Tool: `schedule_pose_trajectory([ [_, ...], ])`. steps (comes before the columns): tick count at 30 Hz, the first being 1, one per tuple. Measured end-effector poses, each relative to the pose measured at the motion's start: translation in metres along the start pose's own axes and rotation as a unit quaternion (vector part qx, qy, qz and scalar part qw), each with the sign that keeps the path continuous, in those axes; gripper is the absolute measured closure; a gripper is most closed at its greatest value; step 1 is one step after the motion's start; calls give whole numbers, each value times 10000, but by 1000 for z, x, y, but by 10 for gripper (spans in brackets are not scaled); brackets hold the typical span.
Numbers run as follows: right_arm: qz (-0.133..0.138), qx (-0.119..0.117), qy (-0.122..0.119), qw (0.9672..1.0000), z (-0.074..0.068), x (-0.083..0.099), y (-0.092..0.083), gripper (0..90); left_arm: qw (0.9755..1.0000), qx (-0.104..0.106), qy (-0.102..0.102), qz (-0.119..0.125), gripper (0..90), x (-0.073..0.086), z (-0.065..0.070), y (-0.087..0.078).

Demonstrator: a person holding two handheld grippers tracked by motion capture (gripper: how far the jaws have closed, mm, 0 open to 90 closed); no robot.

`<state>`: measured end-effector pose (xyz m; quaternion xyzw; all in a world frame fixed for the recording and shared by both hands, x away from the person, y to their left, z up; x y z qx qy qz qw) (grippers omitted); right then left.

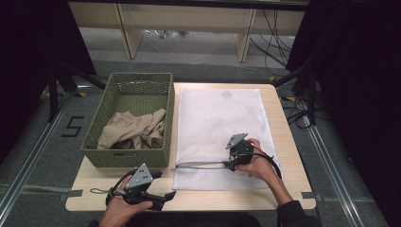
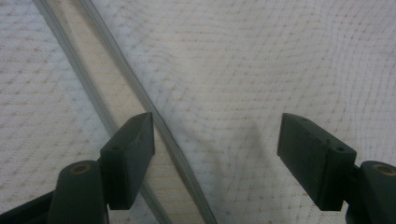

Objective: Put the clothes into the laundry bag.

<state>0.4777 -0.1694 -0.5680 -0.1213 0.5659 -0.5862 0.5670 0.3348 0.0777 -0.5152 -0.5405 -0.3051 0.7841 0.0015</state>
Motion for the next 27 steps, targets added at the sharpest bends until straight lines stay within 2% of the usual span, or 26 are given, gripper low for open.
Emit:
schedule_pose_trajectory([
  [3,-71,207,213,9995,5,0,1,302,10000,13,-22,22,164,0,0,0],
  [4,-47,307,107,9995,9,-1,2,309,10000,19,-25,19,164,0,0,0],
  [6,-49,466,155,9988,13,-2,4,325,10000,13,-20,9,164,0,0,0],
  [7,-35,458,54,9989,15,-3,5,330,10000,15,-19,9,164,0,0,0],
  [8,39,611,-65,9981,18,-5,7,342,10000,16,-9,5,164,0,1,0],
  [9,-86,649,110,9978,17,-4,6,349,10000,27,-1,4,164,0,1,0],
  [10,-66,828,1,9965,22,-5,7,355,10000,61,1,24,164,0,1,0],
  [11,-17,895,-133,9959,26,-7,9,361,10000,51,-16,30,164,-1,1,0],
  [13,-40,974,-106,9952,27,-7,9,362,10000,50,-18,33,164,-1,1,0],
  [14,-52,966,-95,9953,26,-7,10,372,10000,49,-25,35,164,-1,1,0],
  [16,3,908,-262,9955,26,-10,11,393,10000,21,27,-29,164,0,-1,-1],
  [17,-42,793,-130,9968,24,-10,11,406,10000,20,30,-26,164,0,0,-1],
  [19,41,705,-189,9973,25,-11,13,418,10000,55,-4,28,164,-1,1,-1],
  [20,19,493,177,9986,25,-9,13,449,10000,61,-9,32,164,-1,1,0],
  [21,19,493,177,9986,25,-9,13,449,10000,45,-13,12,164,0,1,-1],
  [22,-33,221,407,9989,29,-8,15,443,9999,36,-73,64,164,-1,2,0],
  [23,-11,129,457,9989,31,-8,16,446,10000,36,-62,49,164,-1,2,0],
  [24,-11,129,457,9989,31,-8,16,446,9999,73,-65,70,164,-1,2,0],
  [26,-77,-78,753,9971,32,-6,17,448,9999,79,-85,82,164,-1,2,0],
  [27,-77,-78,753,9971,32,-6,17,448,10000,58,-24,22,164,0,1,-1],
])
Point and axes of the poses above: each handheld gripper's, and its own axes: y roughly forward along the jaws, x roughly out of its underside, z roughly to its right, the point moved 9 cm from there along y, roughly forward along the jaws, and after that the axes turned 10 degrees about x, right-handed, at the moved point
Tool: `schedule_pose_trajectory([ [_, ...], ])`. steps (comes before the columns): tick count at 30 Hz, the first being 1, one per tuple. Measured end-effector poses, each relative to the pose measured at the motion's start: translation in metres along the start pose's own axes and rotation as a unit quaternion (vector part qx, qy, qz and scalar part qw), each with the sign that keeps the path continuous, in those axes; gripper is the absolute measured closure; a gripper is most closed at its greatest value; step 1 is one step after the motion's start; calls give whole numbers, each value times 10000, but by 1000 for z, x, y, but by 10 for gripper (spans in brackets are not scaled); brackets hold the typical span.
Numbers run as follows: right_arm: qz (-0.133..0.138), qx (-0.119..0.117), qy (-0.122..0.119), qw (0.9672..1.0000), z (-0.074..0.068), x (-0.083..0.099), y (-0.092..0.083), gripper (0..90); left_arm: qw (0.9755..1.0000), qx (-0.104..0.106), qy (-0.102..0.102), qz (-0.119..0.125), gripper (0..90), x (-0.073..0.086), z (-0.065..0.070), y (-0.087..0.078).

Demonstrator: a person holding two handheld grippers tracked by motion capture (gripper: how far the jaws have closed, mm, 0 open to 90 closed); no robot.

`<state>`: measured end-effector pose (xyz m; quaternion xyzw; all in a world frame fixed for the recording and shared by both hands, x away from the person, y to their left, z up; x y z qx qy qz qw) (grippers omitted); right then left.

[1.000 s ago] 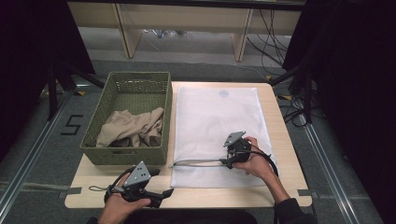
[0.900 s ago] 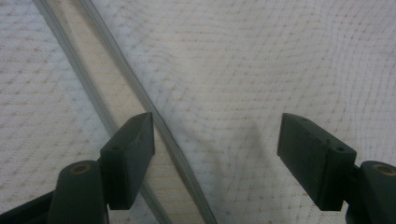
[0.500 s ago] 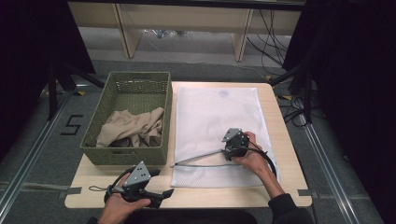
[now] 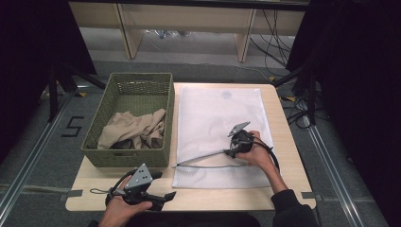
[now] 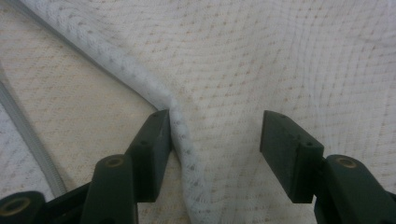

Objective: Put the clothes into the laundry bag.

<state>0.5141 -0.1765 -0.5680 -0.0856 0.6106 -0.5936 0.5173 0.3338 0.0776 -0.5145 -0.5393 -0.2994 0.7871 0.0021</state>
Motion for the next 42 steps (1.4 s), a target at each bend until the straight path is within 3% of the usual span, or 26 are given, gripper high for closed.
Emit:
schedule_pose_trajectory([
  [5,-82,-419,169,9989,-5,1,-2,614,10000,26,-55,30,164,0,1,1],
  [10,-170,-435,201,9987,-5,0,-3,702,10000,18,-37,2,164,1,1,1],
  [12,-179,-451,222,9986,-6,-1,-3,822,10000,14,-40,3,164,0,1,0],
  [14,-174,-481,175,9985,-7,-1,-3,853,10000,47,-71,35,164,0,2,1],
  [18,-252,-403,191,9987,-9,-2,-4,872,10000,32,-42,1,164,0,1,0],
  [27,-132,-272,-17,9995,-5,-10,-15,875,10000,44,-67,41,164,-1,2,0],
  [28,-158,-254,5,9996,-6,-11,-17,882,10000,-7,50,-85,164,1,-1,-2],
  [30,-125,-226,-94,9996,-5,-12,-18,882,9999,45,-76,53,164,-1,2,0],
  [32,-91,-235,-72,9997,-3,-13,-19,877,10000,-21,29,-87,164,1,0,-2],
  [35,-131,-186,-43,9997,-2,-11,-22,863,10000,9,2,-6,164,0,1,-1],
  [36,-142,-209,-12,9997,-2,-11,-24,862,9999,-18,104,-92,164,0,-1,-2],
  [42,-174,-94,-288,9994,0,-11,-26,900,10000,-8,-16,-16,164,0,1,-1],
])
Point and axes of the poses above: each handheld gripper's, and its own axes: y roughly forward along the jaws, x roughly out of its underside, z roughly to its right, the point moved 9 cm from there along y, roughly forward along the jaws, and after that the axes turned 10 degrees about x, right-handed, at the moved point
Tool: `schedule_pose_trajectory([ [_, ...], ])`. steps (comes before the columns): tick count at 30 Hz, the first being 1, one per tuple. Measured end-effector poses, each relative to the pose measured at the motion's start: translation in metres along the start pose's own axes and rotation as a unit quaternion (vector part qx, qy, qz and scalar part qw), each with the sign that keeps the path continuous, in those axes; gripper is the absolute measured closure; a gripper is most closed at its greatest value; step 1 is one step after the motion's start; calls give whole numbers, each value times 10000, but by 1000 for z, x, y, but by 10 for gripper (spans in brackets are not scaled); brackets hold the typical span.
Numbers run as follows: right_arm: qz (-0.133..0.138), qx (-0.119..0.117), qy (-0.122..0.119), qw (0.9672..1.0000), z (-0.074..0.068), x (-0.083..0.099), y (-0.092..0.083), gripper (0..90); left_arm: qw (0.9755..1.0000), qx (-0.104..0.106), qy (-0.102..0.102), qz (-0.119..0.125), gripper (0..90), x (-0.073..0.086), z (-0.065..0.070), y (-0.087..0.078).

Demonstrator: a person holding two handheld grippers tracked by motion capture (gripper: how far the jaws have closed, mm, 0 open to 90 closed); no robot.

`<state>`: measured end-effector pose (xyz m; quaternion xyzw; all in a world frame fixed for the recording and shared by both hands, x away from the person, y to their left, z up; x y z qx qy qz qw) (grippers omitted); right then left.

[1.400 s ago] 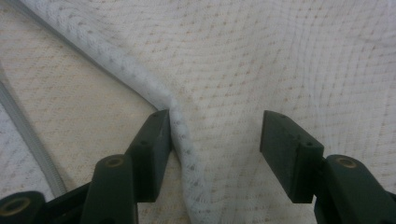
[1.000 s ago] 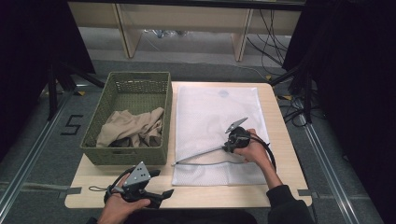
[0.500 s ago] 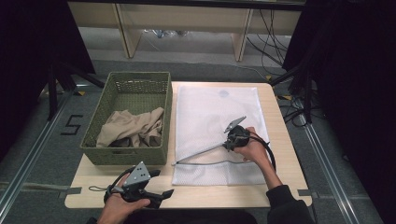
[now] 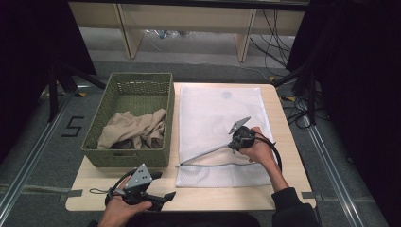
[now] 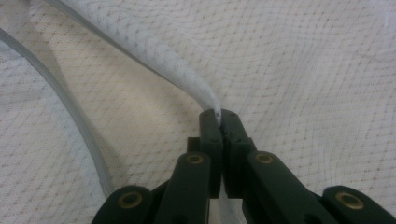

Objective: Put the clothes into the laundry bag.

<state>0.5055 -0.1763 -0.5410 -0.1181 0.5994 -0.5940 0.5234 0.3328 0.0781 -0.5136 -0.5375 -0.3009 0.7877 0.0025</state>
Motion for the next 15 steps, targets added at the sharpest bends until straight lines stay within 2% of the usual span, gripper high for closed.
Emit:
schedule_pose_trajectory([
  [3,82,147,-101,9998,2,-4,-6,900,10000,18,-2,12,164,0,0,0],
  [5,78,140,-89,9998,2,-6,-9,900,10000,-8,-2,-2,164,0,0,0],
  [7,170,136,-116,9997,2,-10,-14,900,10000,-7,-17,29,164,-1,0,0],
  [8,281,246,-151,9992,5,-13,-17,900,10000,-16,-12,32,164,-1,0,0],
  [11,465,298,-197,9983,6,-21,-27,900,10000,-7,2,38,164,-1,-1,-1],
  [12,498,291,-161,9982,5,-23,-31,900,10000,-47,-19,60,165,-2,-1,-1],
  [13,647,372,-206,9970,6,-28,-38,900,9999,-69,44,88,167,-4,-3,-3],
  [15,597,315,-239,9974,5,-28,-43,900,9998,-180,69,71,167,-6,-6,-7],
])
Point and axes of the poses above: each handheld gripper's, and its own axes: y roughly forward along the jaws, x roughly out of its underside, z roughly to its right, the point moved 9 cm from there along y, roughly forward along the jaws, and after that the axes turned 10 degrees about x, right-handed, at the moved point
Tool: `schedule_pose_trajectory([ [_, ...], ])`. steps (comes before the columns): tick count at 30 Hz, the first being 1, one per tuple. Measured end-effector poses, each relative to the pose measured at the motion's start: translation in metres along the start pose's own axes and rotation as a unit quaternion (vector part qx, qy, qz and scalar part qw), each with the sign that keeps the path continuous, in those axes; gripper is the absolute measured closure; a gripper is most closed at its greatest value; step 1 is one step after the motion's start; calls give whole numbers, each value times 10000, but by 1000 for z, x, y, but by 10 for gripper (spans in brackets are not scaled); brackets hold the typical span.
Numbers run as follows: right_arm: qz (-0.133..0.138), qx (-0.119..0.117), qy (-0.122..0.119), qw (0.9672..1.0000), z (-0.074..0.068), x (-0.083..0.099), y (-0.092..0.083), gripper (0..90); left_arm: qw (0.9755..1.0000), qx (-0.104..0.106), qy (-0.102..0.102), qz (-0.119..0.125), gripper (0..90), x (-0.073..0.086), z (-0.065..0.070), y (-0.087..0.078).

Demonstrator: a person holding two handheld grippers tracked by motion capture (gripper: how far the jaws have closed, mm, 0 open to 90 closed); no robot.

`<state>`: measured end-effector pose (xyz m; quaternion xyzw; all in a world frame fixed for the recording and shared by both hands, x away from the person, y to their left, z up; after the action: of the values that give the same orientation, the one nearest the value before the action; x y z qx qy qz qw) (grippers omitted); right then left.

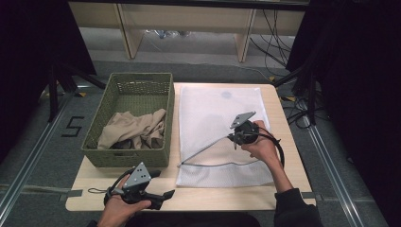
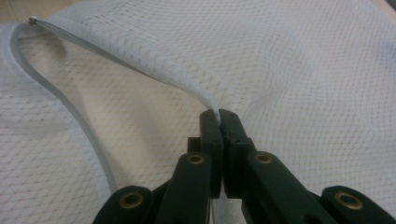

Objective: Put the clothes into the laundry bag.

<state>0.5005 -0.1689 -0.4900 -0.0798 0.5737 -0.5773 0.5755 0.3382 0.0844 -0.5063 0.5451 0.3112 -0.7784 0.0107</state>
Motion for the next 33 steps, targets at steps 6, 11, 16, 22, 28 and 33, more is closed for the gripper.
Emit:
schedule_pose_trajectory([
  [6,276,252,-8,9993,6,-12,-17,900,9988,-376,34,306,171,-20,-10,-17],
  [11,397,243,67,9989,5,-18,-27,900,9970,-596,-119,487,171,-38,-18,-34],
  [16,535,289,1,9981,7,-25,-35,900,9950,-930,89,367,171,-59,-36,-49],
  [22,596,287,42,9978,9,-26,-39,900,9925,-1222,47,-75,173,-75,-70,-55],
  [28,666,287,-31,9974,9,-29,-40,900,9835,-1545,134,-933,181,-79,-116,-59],
  [33,641,228,-85,9976,8,-28,-38,900,9807,-1323,391,-1384,187,-85,-146,-47],
])
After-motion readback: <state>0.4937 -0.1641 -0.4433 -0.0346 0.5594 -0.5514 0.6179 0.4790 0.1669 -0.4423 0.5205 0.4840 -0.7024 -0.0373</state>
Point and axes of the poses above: each handheld gripper's, and its own axes: y roughly forward along the jaws, x roughly out of its underside, z roughly to its right, the point moved 9 cm from there along y, roughly forward along the jaws, and after that the axes turned 10 degrees about x, right-handed, at the moved point
